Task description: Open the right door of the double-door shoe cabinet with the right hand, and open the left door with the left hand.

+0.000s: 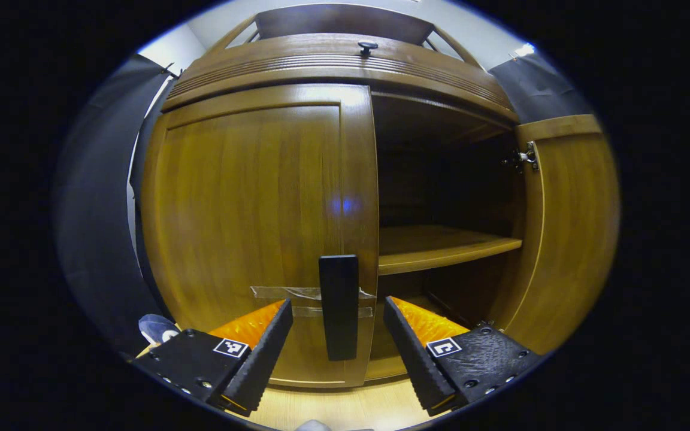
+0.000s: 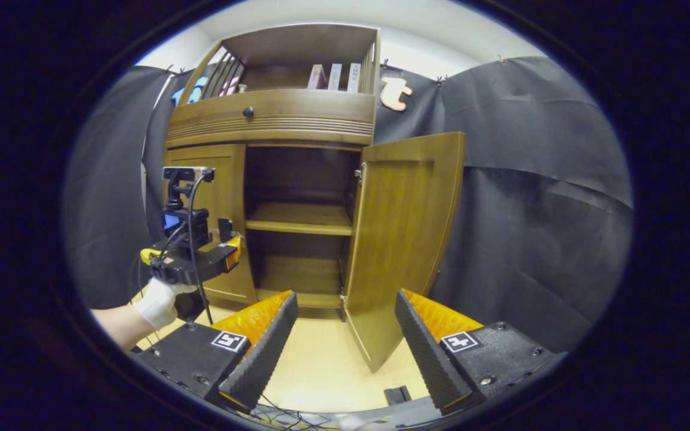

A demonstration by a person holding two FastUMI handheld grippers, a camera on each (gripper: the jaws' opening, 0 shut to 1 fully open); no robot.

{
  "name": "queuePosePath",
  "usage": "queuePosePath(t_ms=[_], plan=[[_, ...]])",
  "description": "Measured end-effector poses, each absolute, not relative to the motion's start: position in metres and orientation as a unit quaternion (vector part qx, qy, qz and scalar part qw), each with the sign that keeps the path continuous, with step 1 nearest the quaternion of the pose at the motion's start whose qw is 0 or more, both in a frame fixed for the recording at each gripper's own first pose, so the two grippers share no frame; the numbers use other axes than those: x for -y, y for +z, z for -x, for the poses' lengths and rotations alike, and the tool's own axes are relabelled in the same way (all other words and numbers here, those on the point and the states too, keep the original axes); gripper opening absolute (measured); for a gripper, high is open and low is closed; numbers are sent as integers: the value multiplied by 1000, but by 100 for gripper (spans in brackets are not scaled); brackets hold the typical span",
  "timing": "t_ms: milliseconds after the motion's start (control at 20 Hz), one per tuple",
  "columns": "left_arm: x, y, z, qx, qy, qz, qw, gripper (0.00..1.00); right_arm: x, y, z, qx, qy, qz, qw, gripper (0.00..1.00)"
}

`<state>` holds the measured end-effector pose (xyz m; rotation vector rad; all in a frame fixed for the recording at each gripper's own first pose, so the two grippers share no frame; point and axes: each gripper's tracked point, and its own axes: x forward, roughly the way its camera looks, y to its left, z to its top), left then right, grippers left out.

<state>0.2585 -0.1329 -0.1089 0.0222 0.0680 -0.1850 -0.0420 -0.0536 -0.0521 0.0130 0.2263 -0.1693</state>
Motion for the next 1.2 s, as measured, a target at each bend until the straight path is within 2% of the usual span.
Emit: queuePosePath(t_ms=[50,250,300,500,550,800,900,1200], plan=[[132,-107,-260,-32,-86,-14,996,100,56,-53,43,-114,-86,-6,990,100],[131,-112,-268,-33,-79,-11,996,70,64,-55,48,-117,-88,-8,989,100],[132,-114,-271,-35,-82,-11,996,50,66,-55,50,-117,-87,-8,989,100],[135,-121,-269,-48,-92,-6,995,47,72,-57,55,-121,-84,-11,989,100],[136,-123,-270,-55,-89,-9,994,30,75,-58,56,-123,-83,-12,989,100],[135,-122,-269,-68,-87,1,994,30,79,-59,61,-124,-75,-18,989,100],[136,-121,-267,-71,-93,4,993,23,81,-60,64,-124,-73,-20,989,100],[132,-121,-245,-71,-106,7,992,23,81,-65,70,-127,-67,-22,989,100]])
